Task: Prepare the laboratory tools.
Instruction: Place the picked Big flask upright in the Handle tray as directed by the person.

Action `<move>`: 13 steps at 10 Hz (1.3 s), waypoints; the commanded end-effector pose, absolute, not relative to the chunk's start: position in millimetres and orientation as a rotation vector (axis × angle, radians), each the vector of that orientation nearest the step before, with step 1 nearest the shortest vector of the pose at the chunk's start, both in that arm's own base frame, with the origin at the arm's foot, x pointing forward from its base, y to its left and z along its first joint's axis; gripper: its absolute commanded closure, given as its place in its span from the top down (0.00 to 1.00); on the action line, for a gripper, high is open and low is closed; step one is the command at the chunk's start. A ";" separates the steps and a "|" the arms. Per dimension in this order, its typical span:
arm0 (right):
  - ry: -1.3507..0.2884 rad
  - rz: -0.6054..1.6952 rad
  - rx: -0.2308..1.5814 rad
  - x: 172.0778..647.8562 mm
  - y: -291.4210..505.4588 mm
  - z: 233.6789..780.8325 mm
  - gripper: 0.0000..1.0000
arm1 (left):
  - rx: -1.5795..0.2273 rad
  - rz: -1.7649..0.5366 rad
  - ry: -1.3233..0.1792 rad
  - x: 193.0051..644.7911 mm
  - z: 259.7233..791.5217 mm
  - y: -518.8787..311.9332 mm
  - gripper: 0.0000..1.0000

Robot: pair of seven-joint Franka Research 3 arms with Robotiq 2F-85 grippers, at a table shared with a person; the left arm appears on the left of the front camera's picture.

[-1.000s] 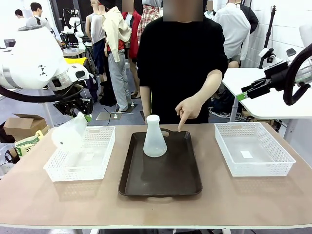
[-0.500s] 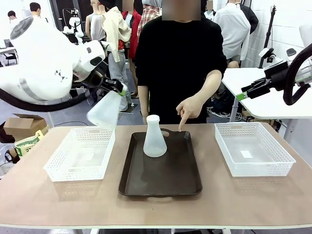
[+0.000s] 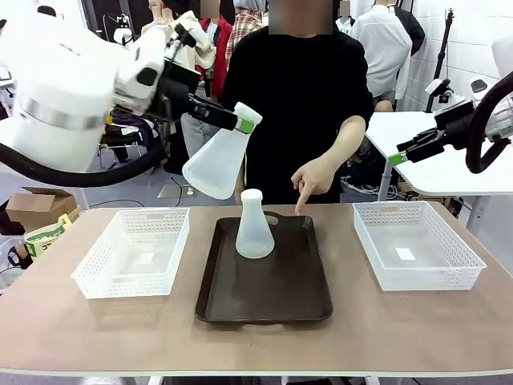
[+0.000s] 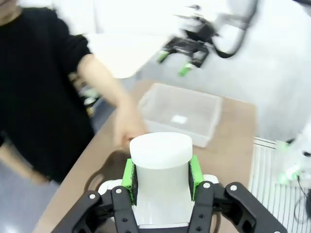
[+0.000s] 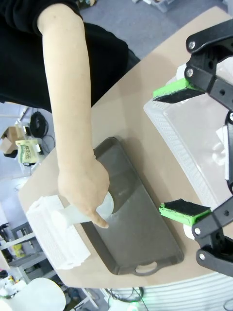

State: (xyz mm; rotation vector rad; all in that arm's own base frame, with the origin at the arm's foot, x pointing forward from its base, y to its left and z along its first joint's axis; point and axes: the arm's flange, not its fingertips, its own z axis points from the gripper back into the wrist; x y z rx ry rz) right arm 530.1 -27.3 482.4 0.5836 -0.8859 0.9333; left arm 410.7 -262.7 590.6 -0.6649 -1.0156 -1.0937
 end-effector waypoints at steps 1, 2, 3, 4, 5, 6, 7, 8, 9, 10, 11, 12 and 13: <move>-0.869 0.928 0.576 529.3 -27.0 482.5 1.00 | -0.815 -1.252 -1.047 446.9 520.4 -230.2 0.00; -0.869 0.928 0.576 529.3 -27.0 482.5 1.00 | -0.812 -1.238 -1.074 445.9 515.8 -232.5 0.00; -0.869 0.928 0.576 529.3 -27.0 482.5 1.00 | -0.774 -1.191 -1.153 448.5 511.7 -234.9 0.00; -0.869 0.928 0.576 529.3 -27.0 482.5 1.00 | -0.742 -1.121 -1.231 452.3 502.8 -237.9 0.00; -0.869 0.928 0.576 529.3 -27.0 482.5 1.00 | -0.710 -1.077 -1.273 461.7 491.3 -243.0 0.00; -0.869 0.928 0.576 529.3 -27.0 482.5 1.00 | -0.687 -1.045 -1.295 477.0 476.4 -248.4 0.00; -0.869 0.928 0.576 529.3 -27.0 482.5 1.00 | -0.656 -1.069 -1.251 485.7 463.4 -254.1 0.00; -0.869 0.928 0.576 529.3 -27.0 482.5 1.00 | -0.665 -1.070 -1.234 487.7 461.0 -257.7 0.00; -0.869 0.928 0.576 529.3 -27.0 482.5 1.00 | -0.629 -1.014 -1.218 490.4 466.0 -256.4 0.00; -0.869 0.928 0.576 529.3 -27.0 482.5 1.00 | -0.663 -1.059 -1.234 469.6 481.6 -236.6 0.00; -0.869 0.928 0.576 529.3 -27.0 482.5 1.00 | -0.663 -1.059 -1.234 469.6 481.6 -236.6 0.00; -0.869 0.928 0.576 529.3 -27.0 482.5 1.00 | -0.663 -1.059 -1.234 469.6 481.6 -236.6 0.00; -0.869 0.928 0.576 529.3 -27.0 482.5 1.00 | -0.663 -1.059 -1.234 469.6 481.6 -236.6 0.00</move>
